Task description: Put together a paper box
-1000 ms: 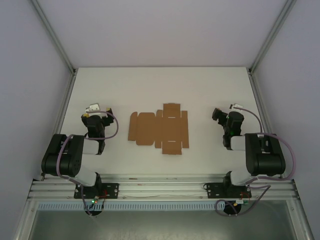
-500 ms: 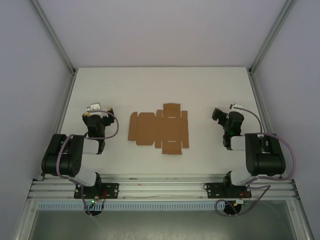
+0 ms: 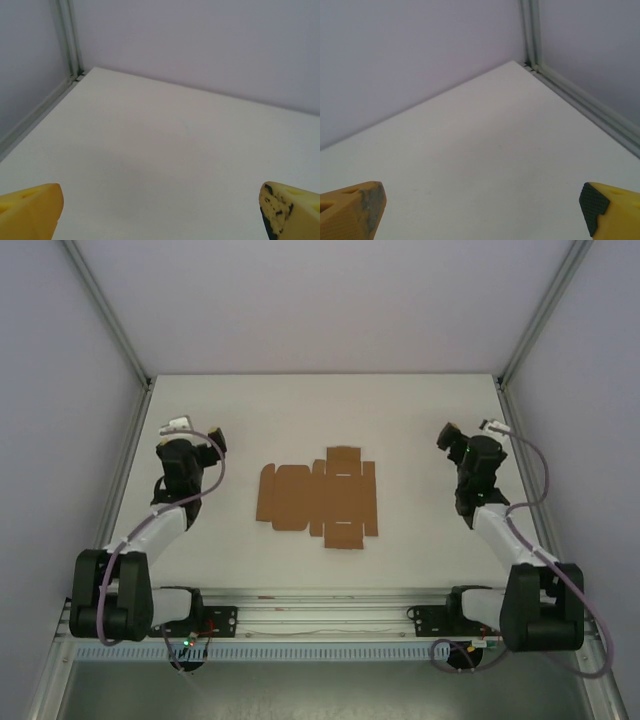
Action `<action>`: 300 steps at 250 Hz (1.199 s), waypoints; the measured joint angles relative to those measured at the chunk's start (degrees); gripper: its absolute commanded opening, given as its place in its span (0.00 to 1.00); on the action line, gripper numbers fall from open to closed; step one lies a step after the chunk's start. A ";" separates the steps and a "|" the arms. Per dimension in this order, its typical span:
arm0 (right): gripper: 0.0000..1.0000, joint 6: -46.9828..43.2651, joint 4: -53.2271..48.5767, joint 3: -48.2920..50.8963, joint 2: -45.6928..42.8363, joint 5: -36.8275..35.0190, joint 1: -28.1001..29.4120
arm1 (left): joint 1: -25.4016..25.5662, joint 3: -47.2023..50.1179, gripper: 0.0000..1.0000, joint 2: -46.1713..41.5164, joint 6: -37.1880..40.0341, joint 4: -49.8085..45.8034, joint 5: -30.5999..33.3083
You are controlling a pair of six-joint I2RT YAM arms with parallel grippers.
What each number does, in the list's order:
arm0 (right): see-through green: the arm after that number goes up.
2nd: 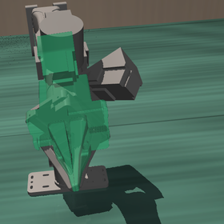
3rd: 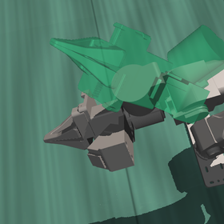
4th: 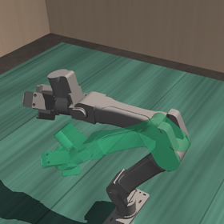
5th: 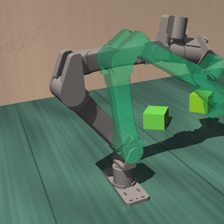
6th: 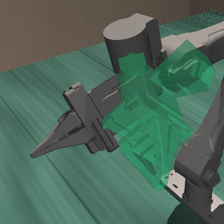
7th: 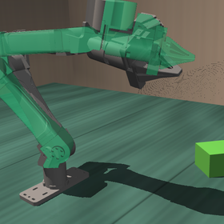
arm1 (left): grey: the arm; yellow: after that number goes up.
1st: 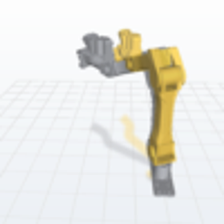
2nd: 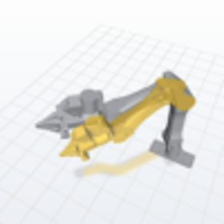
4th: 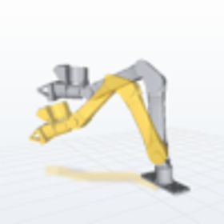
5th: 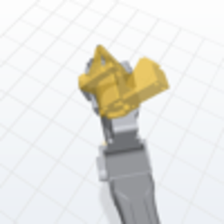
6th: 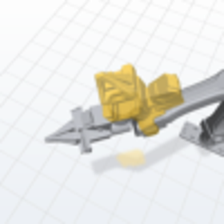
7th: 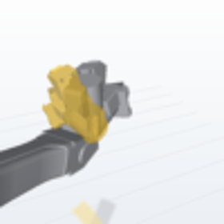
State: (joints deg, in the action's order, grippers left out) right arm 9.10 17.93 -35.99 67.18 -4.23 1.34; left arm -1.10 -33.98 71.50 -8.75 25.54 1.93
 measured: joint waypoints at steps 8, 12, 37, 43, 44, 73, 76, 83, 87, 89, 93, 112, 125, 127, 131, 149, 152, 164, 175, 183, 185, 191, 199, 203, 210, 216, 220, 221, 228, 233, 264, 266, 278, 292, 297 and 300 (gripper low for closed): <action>0.93 0.90 -2.32 -1.01 -0.66 0.35 1.75 | 0.17 -0.92 1.00 -0.59 -1.60 -2.12 -1.29; 0.91 1.57 -3.67 -1.55 -0.90 0.63 2.78 | 0.26 -1.14 1.00 -0.83 -2.23 -2.84 -1.86; 0.81 4.98 -11.39 -4.35 -0.68 3.19 9.11 | 1.20 -1.09 1.00 -1.53 -7.10 -8.61 -6.93; 0.77 5.81 -13.27 -5.05 -0.31 3.85 10.82 | 1.53 -1.07 1.00 -1.46 -8.02 -9.97 -7.89; 0.77 5.95 -13.51 -5.14 -0.26 3.87 11.04 | 1.55 -1.07 1.00 -1.42 -8.11 -10.19 -8.00; 0.60 8.92 -19.78 -8.63 4.20 7.56 18.93 | 3.48 -1.05 1.00 0.04 -12.46 -16.17 -12.92; 0.59 9.57 -20.13 -8.96 4.81 8.09 19.65 | 3.69 -1.07 1.00 0.37 -12.83 -16.76 -13.66; 0.55 10.27 -20.94 -9.73 6.67 9.57 21.20 | 4.11 -1.11 1.00 1.22 -13.46 -17.75 -14.99; 0.53 10.84 -21.33 -10.16 7.76 10.25 21.97 | 4.28 -1.14 1.00 1.68 -13.86 -18.36 -15.67; 0.52 10.80 -21.44 -10.32 8.28 10.64 22.27 | 4.48 -1.20 1.00 2.16 -13.97 -18.80 -16.28; 0.51 11.72 -21.79 -10.71 9.49 11.74 23.04 | 4.72 -1.29 1.00 2.71 -14.19 -19.47 -16.90; 0.45 13.66 -22.97 -11.87 14.53 15.02 25.24 | 5.86 -2.12 1.00 6.10 -15.04 -22.97 -19.98; 0.44 14.86 -23.30 -12.00 17.57 16.70 26.14 | 6.45 -2.80 1.00 8.39 -15.26 -24.98 -22.29; 0.43 15.15 -23.34 -12.00 17.90 16.92 26.21 | 6.47 -2.89 1.00 8.66 -15.28 -25.18 -22.64; 0.42 15.39 -23.52 -12.00 18.82 17.22 26.32 | 6.67 -3.04 1.00 9.38 -15.28 -25.57 -23.45; 0.41 16.85 -24.02 -12.02 21.92 18.34 26.43 | 6.75 -3.61 0.99 11.85 -15.41 -26.43 -26.84; 0.40 17.14 -24.15 -12.02 22.32 18.49 26.40 | 6.75 -3.72 0.99 12.20 -15.43 -26.40 -27.41; 0.39 17.90 -24.44 -12.02 24.24 18.88 26.36 | 6.75 -4.13 0.98 13.90 -15.45 -26.38 -30.12; 0.37 18.53 -24.61 -12.02 25.92 19.19 26.36 | 6.78 -4.70 0.97 15.47 -15.45 -26.40 -32.37; 0.35 19.06 -24.61 -12.02 27.04 19.30 26.36 | 6.99 -5.33 0.96 16.72 -15.43 -26.43 -33.90; 0.34 19.30 -24.61 -12.02 27.23 19.32 26.36 | 7.04 -5.49 0.96 16.98 -15.34 -26.45 -34.12; 0.34 19.50 -24.59 -12.04 28.15 19.32 26.36 | 7.13 -6.16 0.96 17.79 -15.26 -26.73 -34.34; 0.34 19.93 -24.44 -12.22 29.03 19.30 26.36 | 6.97 -6.88 0.95 18.29 -15.30 -27.21 -35.23; 0.34 20.28 -24.39 -12.46 29.14 19.32 26.36 | 6.93 -7.15 0.94 18.53 -15.19 -27.10 -35.95; 0.33 20.59 -24.17 -12.98 29.35 19.32 26.32 | 7.08 -7.78 0.93 19.32 -15.21 -26.95 -37.44; 0.33 20.81 -23.93 -13.31 29.68 19.30 26.32 | 7.30 -8.20 0.92 20.00 -15.23 -26.67 -38.56; 0.33 21.00 -23.76 -13.51 30.01 19.30 26.32 | 7.50 -8.41 0.91 20.41 -15.21 -26.56 -39.30; 0.33 21.05 -23.74 -13.55 30.08 19.28 26.32 | 7.52 -8.46 0.90 20.52 -15.21 -26.51 -39.47; 0.33 21.29 -23.41 -13.66 30.60 19.28 26.32 | 7.78 -8.87 0.89 21.16 -14.99 -26.43 -39.87; 0.33 21.46 -23.08 -13.77 30.88 19.28 26.32 | 7.72 -9.05 0.88 21.38 -15.02 -26.45 -40.35; 0.31 22.45 -21.90 -14.27 31.76 19.23 26.32 | 7.37 -9.42 0.84 22.56 -14.93 -25.46 -44.54; 0.31 22.47 -21.79 -14.29 31.80 19.23 26.32 | 7.41 -9.42 0.83 22.64 -14.99 -25.31 -44.74; 0.31 22.67 -21.44 -14.34 31.95 19.23 26.32 | 7.61 -9.33 0.80 22.88 -15.21 -24.50 -46.47; 0.30 22.86 -21.14 -14.34 32.02 19.26 26.29 | 7.87 -8.94 0.78 22.91 -15.52 -23.37 -47.98; 0.31 22.86 -21.11 -14.32 32.02 19.26 26.29 | 7.87 -8.81 0.77 22.91 -15.56 -23.06 -48.41; 0.30 22.86 -21.09 -14.32 32.02 19.23 26.27 | 7.87 -8.70 0.76 22.91 -15.74 -22.67 -48.70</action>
State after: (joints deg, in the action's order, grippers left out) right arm 31.97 -3.16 -50.30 99.20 15.00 27.62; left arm 6.76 -42.68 94.41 -24.49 2.87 -46.76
